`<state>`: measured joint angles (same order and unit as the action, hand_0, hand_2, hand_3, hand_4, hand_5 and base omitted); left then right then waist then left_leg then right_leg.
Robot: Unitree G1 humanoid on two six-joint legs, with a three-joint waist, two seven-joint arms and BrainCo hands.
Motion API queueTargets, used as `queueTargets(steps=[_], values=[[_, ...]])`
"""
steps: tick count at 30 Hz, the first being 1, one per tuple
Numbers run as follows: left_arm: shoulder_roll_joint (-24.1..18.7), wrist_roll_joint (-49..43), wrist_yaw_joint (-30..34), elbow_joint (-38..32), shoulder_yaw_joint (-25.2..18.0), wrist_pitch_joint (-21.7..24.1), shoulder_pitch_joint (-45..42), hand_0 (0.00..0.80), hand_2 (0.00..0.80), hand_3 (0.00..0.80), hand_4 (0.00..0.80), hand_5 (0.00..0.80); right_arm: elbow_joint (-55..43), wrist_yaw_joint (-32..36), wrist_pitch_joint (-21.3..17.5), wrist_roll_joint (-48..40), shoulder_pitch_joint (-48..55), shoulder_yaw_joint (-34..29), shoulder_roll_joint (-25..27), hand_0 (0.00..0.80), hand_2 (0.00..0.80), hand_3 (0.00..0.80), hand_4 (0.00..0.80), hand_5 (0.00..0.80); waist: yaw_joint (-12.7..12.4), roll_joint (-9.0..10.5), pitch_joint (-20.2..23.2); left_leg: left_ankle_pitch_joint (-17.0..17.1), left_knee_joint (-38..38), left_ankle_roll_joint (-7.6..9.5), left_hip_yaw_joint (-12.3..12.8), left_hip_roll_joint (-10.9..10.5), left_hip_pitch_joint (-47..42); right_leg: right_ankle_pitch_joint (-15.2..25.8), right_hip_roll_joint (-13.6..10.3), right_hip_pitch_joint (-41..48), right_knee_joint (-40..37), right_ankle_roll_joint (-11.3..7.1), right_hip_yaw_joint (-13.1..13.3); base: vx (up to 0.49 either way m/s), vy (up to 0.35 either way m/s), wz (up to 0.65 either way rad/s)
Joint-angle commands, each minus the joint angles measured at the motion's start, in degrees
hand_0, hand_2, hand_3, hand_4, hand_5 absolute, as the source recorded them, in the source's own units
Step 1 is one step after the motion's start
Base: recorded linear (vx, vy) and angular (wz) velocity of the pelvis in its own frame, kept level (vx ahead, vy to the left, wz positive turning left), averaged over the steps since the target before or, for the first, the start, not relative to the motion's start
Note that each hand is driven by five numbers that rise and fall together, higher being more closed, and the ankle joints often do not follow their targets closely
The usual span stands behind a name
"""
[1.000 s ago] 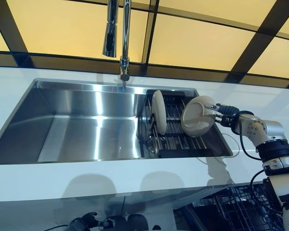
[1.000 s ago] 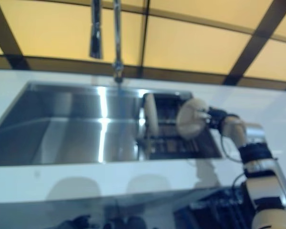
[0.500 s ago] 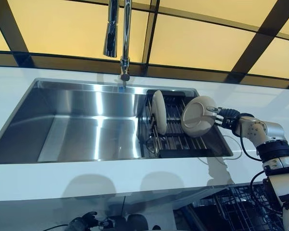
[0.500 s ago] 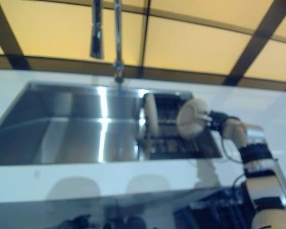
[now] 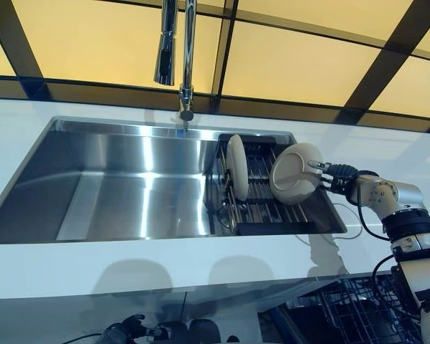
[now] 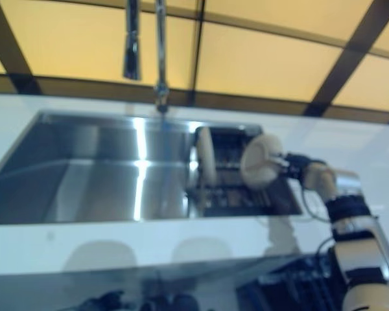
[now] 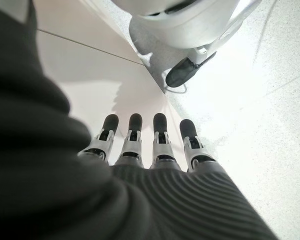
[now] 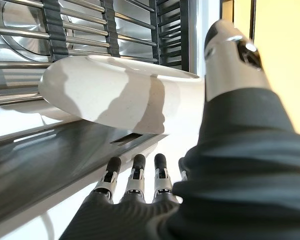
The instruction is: Take plates into dishwasher
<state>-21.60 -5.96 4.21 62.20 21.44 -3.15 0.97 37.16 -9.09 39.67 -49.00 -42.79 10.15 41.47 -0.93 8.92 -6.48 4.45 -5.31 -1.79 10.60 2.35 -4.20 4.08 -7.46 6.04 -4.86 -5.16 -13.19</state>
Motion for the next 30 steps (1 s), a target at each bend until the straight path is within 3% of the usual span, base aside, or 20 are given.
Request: queueTargets(steps=[1,30], values=[[-0.6,-0.4,0.0,0.1,5.0,0.5,3.7,0.0,0.0,0.0,0.0,0.0,3.5,-0.1,-0.5,-0.7,-7.9,1.3,2.8,0.0,0.0,0.0,0.0,0.0,-3.1,-2.33,-0.4,-5.1,0.3,1.0,0.6,-0.1,-1.8,1.1,-2.2,-2.2,4.1,-4.55,-0.8,0.0,0.0,0.0],[-0.3,-0.4,0.3,0.2,6.2,-0.1,4.9,0.0,0.0,0.0,0.0,0.0,6.6,-3.6,0.4,-0.4,-10.8,3.0,-0.1,0.0,0.0,0.0,0.0,0.0,-3.8,-2.33,-0.7,-5.0,0.3,1.05,0.5,-0.1,-1.6,1.3,-2.2,-2.4,4.1,-4.57,-1.1,0.0,0.0,0.0]])
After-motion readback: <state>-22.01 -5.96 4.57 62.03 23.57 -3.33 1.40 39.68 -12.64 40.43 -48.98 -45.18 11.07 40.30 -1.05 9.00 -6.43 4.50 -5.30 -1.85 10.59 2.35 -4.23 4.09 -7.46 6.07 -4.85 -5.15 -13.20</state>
